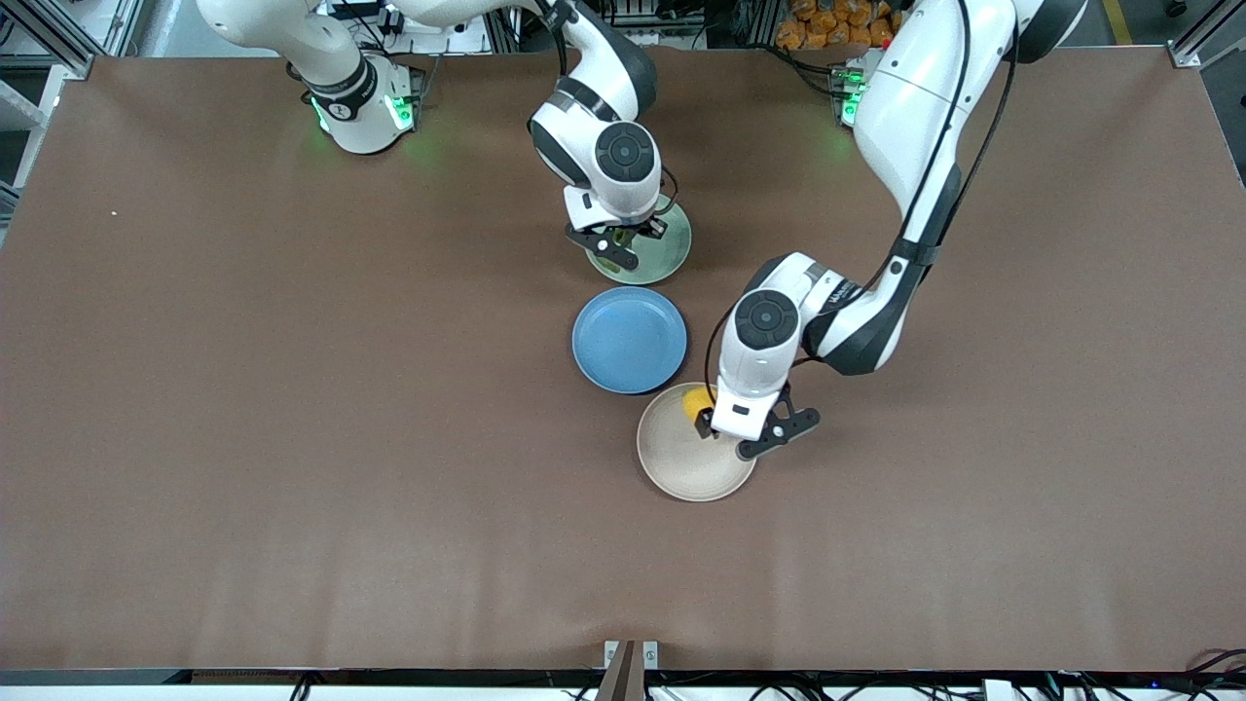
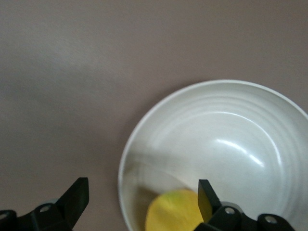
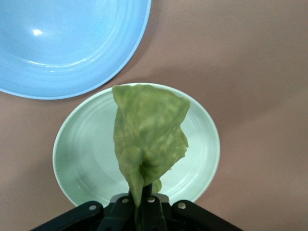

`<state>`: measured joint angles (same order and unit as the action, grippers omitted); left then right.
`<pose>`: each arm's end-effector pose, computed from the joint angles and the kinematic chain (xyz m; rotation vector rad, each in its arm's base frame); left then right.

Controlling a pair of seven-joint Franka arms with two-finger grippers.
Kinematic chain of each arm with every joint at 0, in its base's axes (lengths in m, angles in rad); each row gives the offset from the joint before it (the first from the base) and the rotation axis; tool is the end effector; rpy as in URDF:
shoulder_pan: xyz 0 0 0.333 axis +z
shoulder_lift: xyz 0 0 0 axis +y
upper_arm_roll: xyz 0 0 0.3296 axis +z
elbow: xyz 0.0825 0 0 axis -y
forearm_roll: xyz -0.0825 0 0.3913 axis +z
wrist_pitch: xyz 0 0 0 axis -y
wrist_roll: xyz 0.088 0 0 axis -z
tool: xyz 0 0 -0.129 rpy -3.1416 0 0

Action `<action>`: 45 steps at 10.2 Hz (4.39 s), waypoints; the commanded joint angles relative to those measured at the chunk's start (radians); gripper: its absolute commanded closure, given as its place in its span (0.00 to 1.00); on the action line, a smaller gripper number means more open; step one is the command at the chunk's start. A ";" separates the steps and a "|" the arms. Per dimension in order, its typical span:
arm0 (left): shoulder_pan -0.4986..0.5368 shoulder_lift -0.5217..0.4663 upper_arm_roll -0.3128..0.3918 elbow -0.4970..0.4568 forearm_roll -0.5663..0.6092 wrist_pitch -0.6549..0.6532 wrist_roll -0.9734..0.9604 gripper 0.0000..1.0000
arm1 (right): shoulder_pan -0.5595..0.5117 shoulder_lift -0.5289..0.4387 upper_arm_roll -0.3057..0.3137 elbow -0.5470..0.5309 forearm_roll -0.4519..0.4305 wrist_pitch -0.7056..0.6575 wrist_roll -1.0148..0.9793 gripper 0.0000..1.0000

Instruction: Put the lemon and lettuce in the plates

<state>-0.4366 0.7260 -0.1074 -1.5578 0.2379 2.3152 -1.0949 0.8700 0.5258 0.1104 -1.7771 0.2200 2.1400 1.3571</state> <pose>0.6286 -0.3582 0.2075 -3.0240 -0.6460 -0.1615 0.3546 0.5452 0.2386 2.9512 -0.7870 -0.4248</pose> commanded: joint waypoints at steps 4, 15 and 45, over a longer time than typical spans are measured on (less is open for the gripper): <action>0.097 -0.098 -0.008 -0.051 0.011 -0.098 0.082 0.00 | 0.047 0.059 -0.012 0.001 -0.060 0.031 0.024 0.92; 0.473 -0.221 -0.151 -0.196 -0.152 -0.124 0.371 0.00 | 0.058 -0.003 -0.017 0.004 -0.076 -0.116 0.013 0.00; 0.466 -0.677 -0.115 -0.278 -0.270 -0.313 0.750 0.00 | -0.758 -0.240 -0.021 0.370 -0.310 -0.893 -1.134 0.00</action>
<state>0.0455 -0.0135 -0.2359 -1.9876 -0.0200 2.1181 -0.3698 0.1320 0.3241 0.0768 -1.4046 -0.0529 1.2582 0.2839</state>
